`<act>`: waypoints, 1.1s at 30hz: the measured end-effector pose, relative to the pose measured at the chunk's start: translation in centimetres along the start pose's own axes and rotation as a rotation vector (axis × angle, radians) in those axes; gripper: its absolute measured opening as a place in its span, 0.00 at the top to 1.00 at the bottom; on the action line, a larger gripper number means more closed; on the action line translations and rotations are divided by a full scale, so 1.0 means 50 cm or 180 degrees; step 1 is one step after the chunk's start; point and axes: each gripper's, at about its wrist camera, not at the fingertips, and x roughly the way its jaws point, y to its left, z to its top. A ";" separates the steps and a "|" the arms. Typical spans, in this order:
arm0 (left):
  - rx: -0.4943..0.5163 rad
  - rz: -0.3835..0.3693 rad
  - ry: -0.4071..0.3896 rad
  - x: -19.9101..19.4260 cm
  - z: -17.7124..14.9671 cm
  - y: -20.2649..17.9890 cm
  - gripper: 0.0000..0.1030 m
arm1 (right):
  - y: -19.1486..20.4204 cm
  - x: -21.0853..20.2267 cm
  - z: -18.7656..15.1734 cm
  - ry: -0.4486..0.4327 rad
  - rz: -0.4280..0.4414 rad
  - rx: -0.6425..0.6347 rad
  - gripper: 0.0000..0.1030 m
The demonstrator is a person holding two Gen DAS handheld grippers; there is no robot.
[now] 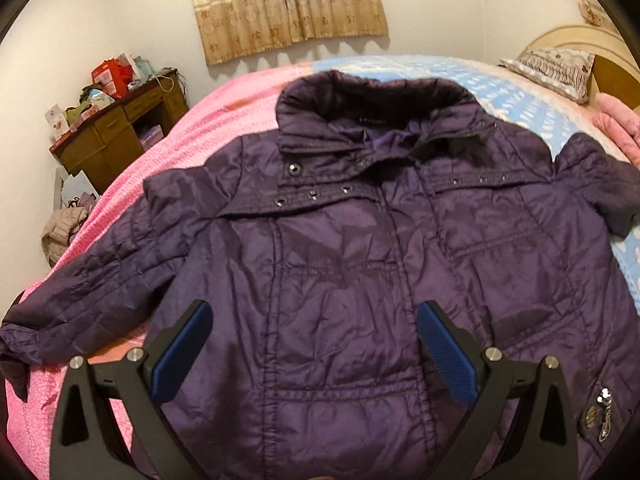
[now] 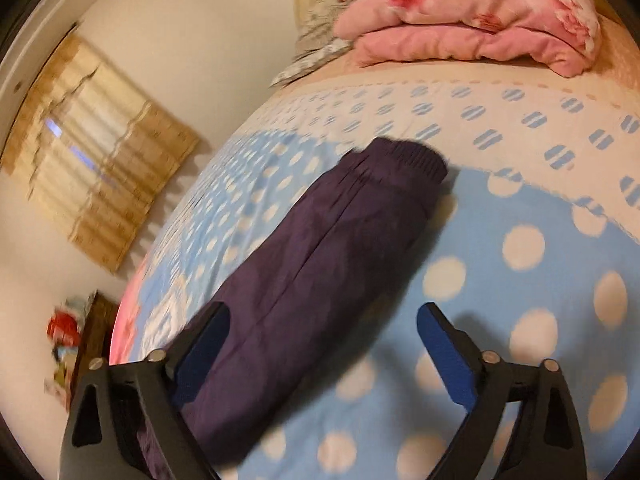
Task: Fold large clothes
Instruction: 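Reach the right tool to the nearest sleeve cuff and grasp it, then lift the sleeve with the right tool and fold it across the jacket front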
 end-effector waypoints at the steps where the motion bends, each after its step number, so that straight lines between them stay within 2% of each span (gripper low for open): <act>1: 0.0004 0.0003 0.0022 0.005 -0.001 -0.001 0.00 | -0.004 0.014 0.009 0.0026 -0.0035 0.0015 0.12; 4: -0.0024 -0.0029 0.0151 0.023 -0.006 -0.004 0.00 | -0.021 0.067 0.034 0.0156 -0.0134 0.0133 0.20; 5: -0.0035 -0.0040 0.0182 0.027 -0.007 -0.004 0.00 | -0.027 0.080 0.039 0.0201 -0.0151 0.0169 0.26; 6: -0.0038 -0.0046 0.0198 0.029 -0.008 -0.005 0.00 | -0.037 0.093 0.043 0.0239 -0.0132 0.0227 0.47; 7: -0.0039 -0.0048 0.0210 0.031 -0.009 -0.006 0.00 | -0.044 0.098 0.045 0.0222 -0.0091 0.0249 0.62; 10: -0.0087 -0.0091 0.0250 0.035 -0.011 -0.004 0.00 | -0.043 0.075 0.037 0.0037 0.0048 0.0181 0.80; 13: -0.0142 -0.0146 0.0269 0.040 -0.013 0.000 0.00 | -0.028 0.021 0.032 -0.0219 0.0110 -0.0002 0.86; 19: -0.0190 -0.0165 0.0189 0.041 -0.020 -0.003 0.00 | 0.039 -0.118 0.027 -0.0656 0.0201 -0.0377 0.89; 27: -0.0228 -0.0235 0.0137 0.038 -0.025 0.004 0.00 | 0.277 -0.335 -0.001 -0.1234 0.0675 -0.1356 0.90; 33: -0.0382 -0.0410 0.0138 0.038 -0.027 0.024 0.00 | 0.474 -0.434 -0.116 -0.1341 0.1058 -0.2274 0.90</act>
